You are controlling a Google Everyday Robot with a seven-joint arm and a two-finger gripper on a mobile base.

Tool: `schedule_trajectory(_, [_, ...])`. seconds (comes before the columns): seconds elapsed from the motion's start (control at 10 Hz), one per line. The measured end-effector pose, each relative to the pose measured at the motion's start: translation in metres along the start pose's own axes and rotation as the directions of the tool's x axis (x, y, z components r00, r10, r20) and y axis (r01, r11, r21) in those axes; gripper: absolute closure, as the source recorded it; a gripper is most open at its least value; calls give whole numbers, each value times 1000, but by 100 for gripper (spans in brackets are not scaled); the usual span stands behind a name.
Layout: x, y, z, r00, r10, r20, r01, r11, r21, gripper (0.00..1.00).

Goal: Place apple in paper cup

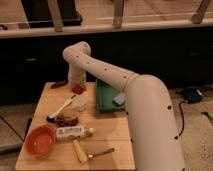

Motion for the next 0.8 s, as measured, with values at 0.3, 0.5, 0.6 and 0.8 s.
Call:
schedule_trajectory(0.3, [0, 0, 0, 1000, -3, 3, 3, 1000, -2, 63])
schedule_trajectory(0.5, [0, 0, 0, 1000, -4, 3, 4, 1000, -1, 63])
schedule_trajectory(0.6, [-1, -1, 0, 1000, -6, 4, 6, 1000, -1, 63])
schedule_trajectory(0.8, [-1, -1, 1, 1000, -7, 5, 7, 1000, -1, 63])
